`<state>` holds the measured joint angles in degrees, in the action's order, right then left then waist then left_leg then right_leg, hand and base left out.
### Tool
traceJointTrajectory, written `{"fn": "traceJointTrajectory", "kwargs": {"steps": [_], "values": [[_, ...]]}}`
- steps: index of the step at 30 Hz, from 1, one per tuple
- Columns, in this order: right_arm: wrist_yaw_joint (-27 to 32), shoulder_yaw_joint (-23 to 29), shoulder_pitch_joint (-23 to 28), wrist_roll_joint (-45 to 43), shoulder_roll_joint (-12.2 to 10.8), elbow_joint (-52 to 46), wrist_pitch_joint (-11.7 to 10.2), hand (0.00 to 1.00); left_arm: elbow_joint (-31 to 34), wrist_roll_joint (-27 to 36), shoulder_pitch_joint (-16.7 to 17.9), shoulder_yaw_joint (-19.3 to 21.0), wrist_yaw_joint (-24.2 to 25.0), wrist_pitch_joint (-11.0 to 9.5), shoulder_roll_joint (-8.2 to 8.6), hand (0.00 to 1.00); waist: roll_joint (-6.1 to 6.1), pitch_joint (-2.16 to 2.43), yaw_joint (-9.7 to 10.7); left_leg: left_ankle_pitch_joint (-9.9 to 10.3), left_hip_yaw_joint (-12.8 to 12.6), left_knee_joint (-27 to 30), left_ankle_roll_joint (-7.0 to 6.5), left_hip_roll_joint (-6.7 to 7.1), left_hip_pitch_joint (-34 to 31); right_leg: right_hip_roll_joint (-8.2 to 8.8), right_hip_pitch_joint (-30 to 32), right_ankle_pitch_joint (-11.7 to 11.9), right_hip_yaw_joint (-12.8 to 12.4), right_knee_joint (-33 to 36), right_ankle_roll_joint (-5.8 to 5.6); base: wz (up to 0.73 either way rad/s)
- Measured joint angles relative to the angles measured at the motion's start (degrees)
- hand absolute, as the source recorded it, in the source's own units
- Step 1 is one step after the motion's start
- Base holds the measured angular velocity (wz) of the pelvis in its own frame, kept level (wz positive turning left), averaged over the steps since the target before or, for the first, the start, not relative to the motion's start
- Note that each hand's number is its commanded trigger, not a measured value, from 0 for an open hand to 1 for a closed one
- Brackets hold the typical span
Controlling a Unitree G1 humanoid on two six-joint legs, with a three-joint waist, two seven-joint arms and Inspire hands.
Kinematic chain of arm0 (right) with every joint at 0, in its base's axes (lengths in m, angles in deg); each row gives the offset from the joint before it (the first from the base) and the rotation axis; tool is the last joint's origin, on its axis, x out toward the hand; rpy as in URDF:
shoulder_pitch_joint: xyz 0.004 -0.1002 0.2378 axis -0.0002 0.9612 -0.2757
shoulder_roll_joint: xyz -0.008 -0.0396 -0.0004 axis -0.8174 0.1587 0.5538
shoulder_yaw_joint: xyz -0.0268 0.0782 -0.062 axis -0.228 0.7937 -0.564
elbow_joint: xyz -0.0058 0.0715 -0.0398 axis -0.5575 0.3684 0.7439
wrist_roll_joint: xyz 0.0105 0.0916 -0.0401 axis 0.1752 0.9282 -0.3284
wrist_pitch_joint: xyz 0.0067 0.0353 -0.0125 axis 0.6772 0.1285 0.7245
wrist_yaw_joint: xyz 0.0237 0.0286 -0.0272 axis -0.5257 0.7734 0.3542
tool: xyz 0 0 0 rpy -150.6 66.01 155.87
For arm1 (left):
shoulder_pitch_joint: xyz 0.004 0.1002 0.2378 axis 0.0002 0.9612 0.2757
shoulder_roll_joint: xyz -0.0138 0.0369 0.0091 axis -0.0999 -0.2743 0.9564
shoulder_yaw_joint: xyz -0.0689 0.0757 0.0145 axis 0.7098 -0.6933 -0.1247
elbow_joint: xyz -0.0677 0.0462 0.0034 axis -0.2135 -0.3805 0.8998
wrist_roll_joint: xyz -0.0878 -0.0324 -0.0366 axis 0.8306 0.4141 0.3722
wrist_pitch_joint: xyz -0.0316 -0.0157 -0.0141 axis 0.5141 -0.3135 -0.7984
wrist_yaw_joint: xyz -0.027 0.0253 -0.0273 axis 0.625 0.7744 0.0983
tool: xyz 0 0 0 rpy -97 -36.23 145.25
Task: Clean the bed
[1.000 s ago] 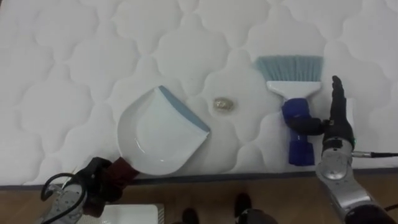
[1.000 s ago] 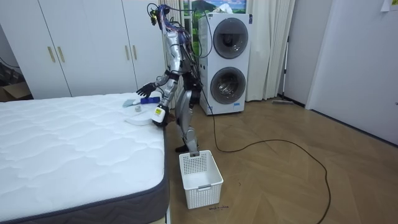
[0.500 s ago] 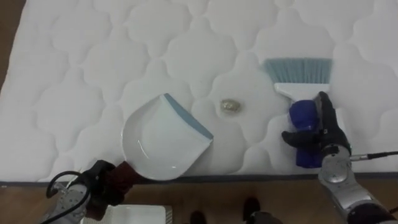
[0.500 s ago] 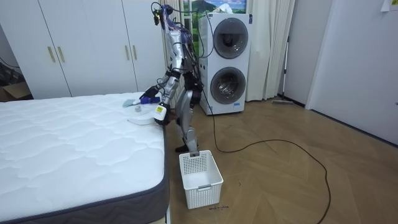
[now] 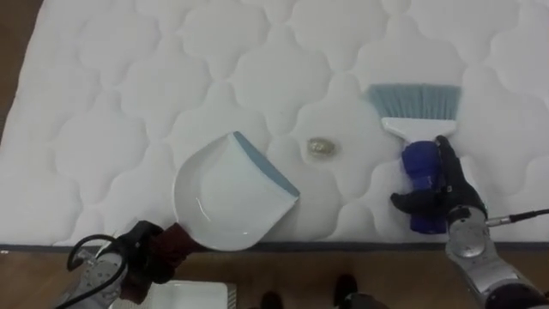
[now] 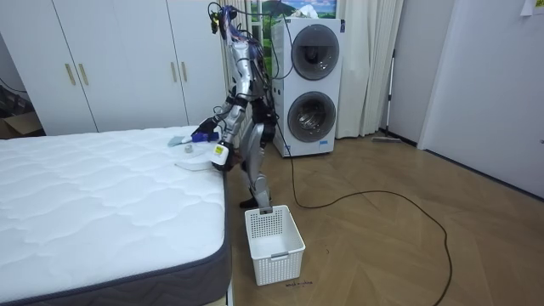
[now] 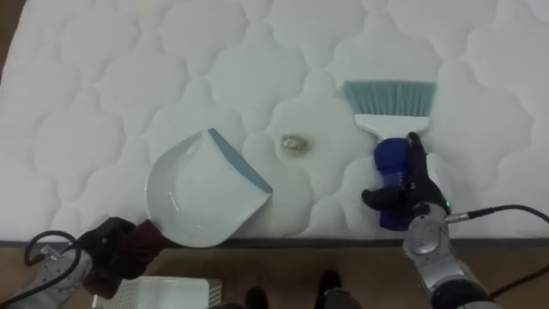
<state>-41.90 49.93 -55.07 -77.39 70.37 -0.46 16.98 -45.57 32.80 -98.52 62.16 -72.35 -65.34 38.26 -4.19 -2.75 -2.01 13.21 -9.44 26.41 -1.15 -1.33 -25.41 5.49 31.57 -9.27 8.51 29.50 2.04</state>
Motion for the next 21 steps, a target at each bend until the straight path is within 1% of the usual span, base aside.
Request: {"fn": "traceJointTrajectory", "kwargs": {"steps": [1,2,3,7,9,13,16,21], "values": [[-0.1,0.0,-0.1,-0.3,0.0,0.3,0.0,0.01,0.0,0.0,0.0,0.0,0.0,0.0,0.0,1.0,0.03,0.01,0.1,0.0,0.0,0.0,0.0,-0.01,0.0,0.01,-0.1,0.0,0.0,0.0,0.0,0.0],[-0.2,0.0,-0.2,-0.7,0.0,0.5,0.0,0.57,0.0,0.0,-0.1,-0.1,0.0,0.0,0.0,1.0,0.04,0.01,0.1,0.0,0.1,0.0,0.0,-0.01,0.1,0.06,-0.1,0.0,0.0,-0.1,0.0,0.0],[-0.1,0.0,-0.2,-0.8,0.0,0.6,0.0,1.0,0.0,0.0,-0.1,-0.1,0.0,0.0,0.0,1.0,0.05,0.0,0.1,0.0,0.1,0.0,0.0,0.0,0.0,0.18,-0.1,0.0,0.0,-0.1,0.0,0.0],[0.5,-0.3,-0.9,-0.9,0.2,1.8,0.3,1.0,0.0,0.1,-0.1,-1.3,-0.2,0.1,-0.02,1.0,0.34,-0.05,0.1,0.0,0.2,0.1,-0.02,0.15,0.2,0.41,-0.2,-0.1,0.1,0.1,-0.04,0.0],[1.3,-0.5,-1.4,-1.0,0.6,3.1,1.3,1.0,0.0,0.1,-0.1,-2.2,-0.1,0.3,-0.01,1.0,0.84,-0.03,0.2,0.0,0.3,0.3,-0.03,0.13,0.3,0.4,-0.5,-0.1,0.2,-0.2,-0.07,0.02],[1.5,-0.5,-1.3,-2.4,1.3,5.2,2.5,1.0,-0.1,0.0,0.1,-2.3,-0.1,1.1,-0.04,1.0,1.32,0.21,0.3,0.0,1.4,0.3,0.01,-0.01,0.9,-0.14,-2.0,-0.1,1.0,-1.2,-0.1,0.12],[1.3,-0.5,-1.2,-3.6,1.6,6.6,3.8,1.0,-0.1,0.0,0.3,-2.3,-0.1,1.2,-0.32,1.0,1.4,0.28,0.1,0.0,1.8,0.1,0.05,-0.1,1.0,-0.56,-2.5,0.0,1.1,-1.8,-0.24,0.05],[0.3,0.2,-0.4,-3.0,1.8,7.3,4.5,1.0,-0.1,0.0,0.4,-2.2,-0.1,1.3,-1.05,1.0,1.29,0.35,0.2,0.1,1.8,-0.1,0.06,-0.07,1.0,-0.44,-2.5,0.0,1.5,-1.7,-0.24,0.0]]}}
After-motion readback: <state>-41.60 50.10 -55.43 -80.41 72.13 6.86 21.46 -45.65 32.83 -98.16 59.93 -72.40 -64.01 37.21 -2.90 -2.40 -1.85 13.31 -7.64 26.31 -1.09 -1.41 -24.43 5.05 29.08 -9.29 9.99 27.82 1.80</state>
